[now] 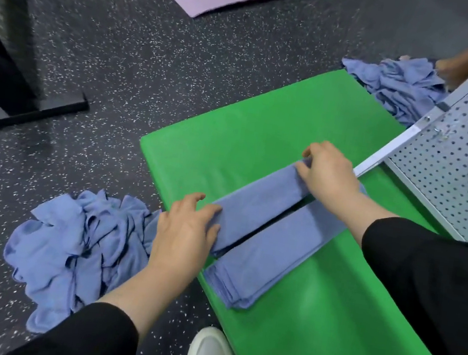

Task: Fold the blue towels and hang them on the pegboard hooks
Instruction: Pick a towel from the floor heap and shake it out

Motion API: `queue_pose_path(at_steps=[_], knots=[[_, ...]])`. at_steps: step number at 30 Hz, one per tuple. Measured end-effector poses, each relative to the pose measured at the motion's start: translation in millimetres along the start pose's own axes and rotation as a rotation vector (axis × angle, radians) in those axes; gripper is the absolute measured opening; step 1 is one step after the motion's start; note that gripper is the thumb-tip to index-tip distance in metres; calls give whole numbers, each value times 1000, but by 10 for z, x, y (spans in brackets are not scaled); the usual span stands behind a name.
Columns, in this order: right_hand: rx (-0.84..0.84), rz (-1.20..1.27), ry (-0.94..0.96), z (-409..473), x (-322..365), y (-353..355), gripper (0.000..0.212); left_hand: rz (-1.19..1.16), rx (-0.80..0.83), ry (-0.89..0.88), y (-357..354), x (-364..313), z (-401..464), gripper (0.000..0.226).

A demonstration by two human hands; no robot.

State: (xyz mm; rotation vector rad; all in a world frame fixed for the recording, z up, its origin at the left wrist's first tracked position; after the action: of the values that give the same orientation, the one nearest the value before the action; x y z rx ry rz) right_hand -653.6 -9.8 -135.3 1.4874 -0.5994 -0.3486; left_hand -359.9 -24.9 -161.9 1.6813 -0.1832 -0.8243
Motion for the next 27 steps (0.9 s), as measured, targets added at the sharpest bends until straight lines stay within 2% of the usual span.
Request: queue_pose_path(at_steps=[3, 7, 11, 16, 20, 24, 27], knots=[[100, -30, -15, -97, 87, -109, 32, 50, 25, -31, -47, 24, 22, 38], [18, -27, 17, -209, 205, 11, 35, -5, 31, -27, -18, 98, 44, 41], [41, 54, 207, -472, 776, 87, 34, -43, -41, -21, 159, 215, -32, 37], [132, 86, 453, -820, 1836, 148, 33, -43, -108, 23, 578, 565, -225, 30], [326, 41, 588, -1099, 2625, 165, 32, -74, -127, 147, 993, 1044, -654, 25], [558, -176, 706, -1428, 3418, 66, 37, -68, -96, 307, 1171, 1679, -1275, 28], [624, -322, 758, -1619, 3891, -122, 41, -75, -97, 400, 1213, 2102, -1717, 29]])
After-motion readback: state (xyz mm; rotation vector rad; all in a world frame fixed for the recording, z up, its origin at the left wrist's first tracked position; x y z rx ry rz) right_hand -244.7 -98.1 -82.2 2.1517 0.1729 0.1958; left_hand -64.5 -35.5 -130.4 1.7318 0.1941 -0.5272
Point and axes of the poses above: each hand's wrist, its own z-axis towards the middle knuckle, its own y-axis out of the back of the hand, x = y × z, the point moved 5 cm from there along z, towards the middle knuckle, and after that the axes turned 4 degrees about -y, right-handed, at the moved point
